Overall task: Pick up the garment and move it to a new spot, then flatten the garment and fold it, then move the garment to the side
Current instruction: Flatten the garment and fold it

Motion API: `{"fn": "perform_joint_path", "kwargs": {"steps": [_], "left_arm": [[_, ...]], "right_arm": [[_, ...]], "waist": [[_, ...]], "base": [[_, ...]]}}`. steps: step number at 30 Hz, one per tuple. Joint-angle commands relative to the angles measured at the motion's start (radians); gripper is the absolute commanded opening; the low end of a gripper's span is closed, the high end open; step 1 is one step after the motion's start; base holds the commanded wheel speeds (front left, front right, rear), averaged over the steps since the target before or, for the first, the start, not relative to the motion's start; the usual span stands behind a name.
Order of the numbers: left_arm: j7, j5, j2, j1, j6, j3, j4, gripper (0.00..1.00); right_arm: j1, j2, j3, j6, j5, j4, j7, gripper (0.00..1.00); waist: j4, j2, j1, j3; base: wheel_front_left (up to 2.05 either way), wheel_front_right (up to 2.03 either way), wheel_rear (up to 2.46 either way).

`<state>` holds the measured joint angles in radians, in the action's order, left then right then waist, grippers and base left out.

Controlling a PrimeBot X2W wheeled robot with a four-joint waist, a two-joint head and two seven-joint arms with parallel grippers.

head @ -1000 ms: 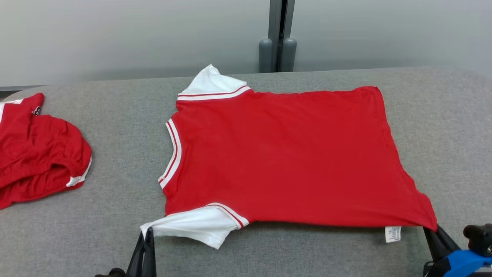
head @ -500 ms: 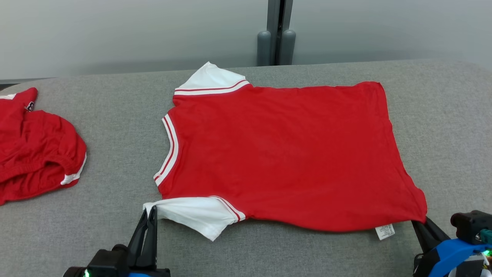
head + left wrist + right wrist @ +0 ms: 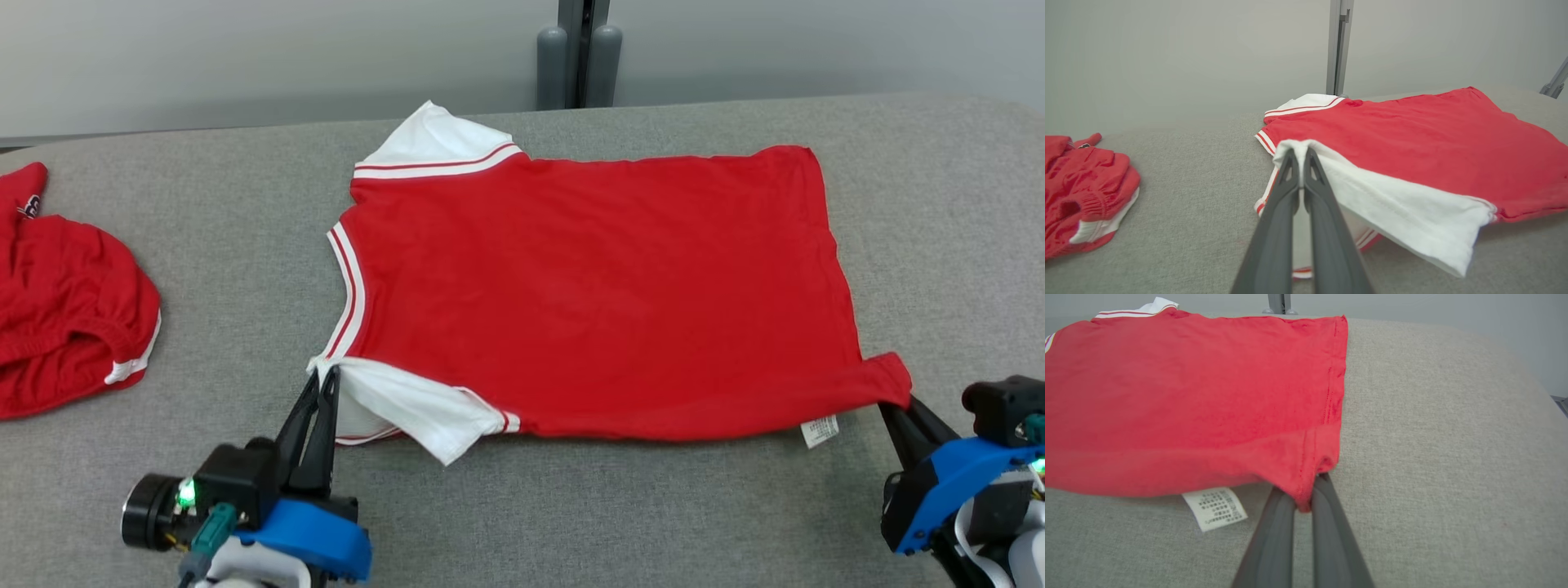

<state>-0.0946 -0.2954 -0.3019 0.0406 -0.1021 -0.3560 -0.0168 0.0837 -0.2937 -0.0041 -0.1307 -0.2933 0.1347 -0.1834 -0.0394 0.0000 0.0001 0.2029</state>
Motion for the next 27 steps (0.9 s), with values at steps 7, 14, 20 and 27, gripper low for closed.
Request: {"fn": "perform_joint_path", "kwargs": {"steps": [7, 14, 20, 27], "left_arm": [[0.003, 0.007, -0.012, 0.144, 0.048, -0.009, -0.096, 0.0], [0.002, 0.015, -0.01, 0.263, 0.085, -0.028, -0.185, 0.0], [-0.014, 0.014, 0.0, 0.337, 0.104, -0.033, -0.268, 0.0], [-0.044, 0.017, 0.016, 0.366, 0.093, -0.04, -0.33, 1.0]], "right_arm": [[0.114, -0.026, 0.027, 0.0, -0.018, 0.08, -0.01, 0.0], [0.194, -0.044, 0.053, 0.0, -0.026, 0.145, -0.016, 0.0], [0.248, -0.046, 0.071, 0.0, -0.031, 0.186, 0.003, 0.0], [0.259, -0.052, 0.077, 0.0, -0.037, 0.215, 0.046, 1.0]], "waist": [[0.0, 0.0, -0.0001, 0.04], [0.0, 0.0, -0.0001, 0.079], [-0.003, 0.0, -0.0001, 0.104], [-0.002, 0.0, -0.0001, 0.103]], "base": [[0.0, 0.0, 0.0], [0.0, 0.0, 0.0], [0.0, 0.0, 0.0], [0.0, 0.0, 0.0]]}}
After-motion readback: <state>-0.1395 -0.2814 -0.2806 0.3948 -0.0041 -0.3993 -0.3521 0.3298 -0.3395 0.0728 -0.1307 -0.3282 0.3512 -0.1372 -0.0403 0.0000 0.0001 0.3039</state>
